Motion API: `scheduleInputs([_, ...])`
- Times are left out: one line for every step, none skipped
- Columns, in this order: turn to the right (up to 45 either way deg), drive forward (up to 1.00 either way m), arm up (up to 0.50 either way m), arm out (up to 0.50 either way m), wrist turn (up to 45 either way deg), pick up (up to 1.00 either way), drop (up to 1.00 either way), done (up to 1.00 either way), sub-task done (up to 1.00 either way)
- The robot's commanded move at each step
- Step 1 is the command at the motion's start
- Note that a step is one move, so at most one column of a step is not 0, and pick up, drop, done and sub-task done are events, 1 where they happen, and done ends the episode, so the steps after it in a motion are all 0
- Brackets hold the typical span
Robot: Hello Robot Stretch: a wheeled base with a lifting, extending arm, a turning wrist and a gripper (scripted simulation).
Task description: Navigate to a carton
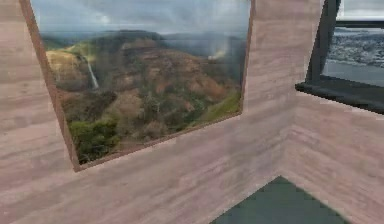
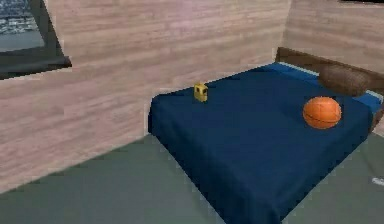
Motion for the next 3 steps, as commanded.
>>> scheduleInputs([45.0,0.0,0.0,0.0,0.0,0.0,0.0,0.0,0.0])
scheduleInputs([18.0,0.0,0.0,0.0,0.0,0.0,0.0,0.0,0.0])
scheduleInputs([0.0,0.8,0.0,0.0,0.0,0.0,0.0,0.0,0.0])
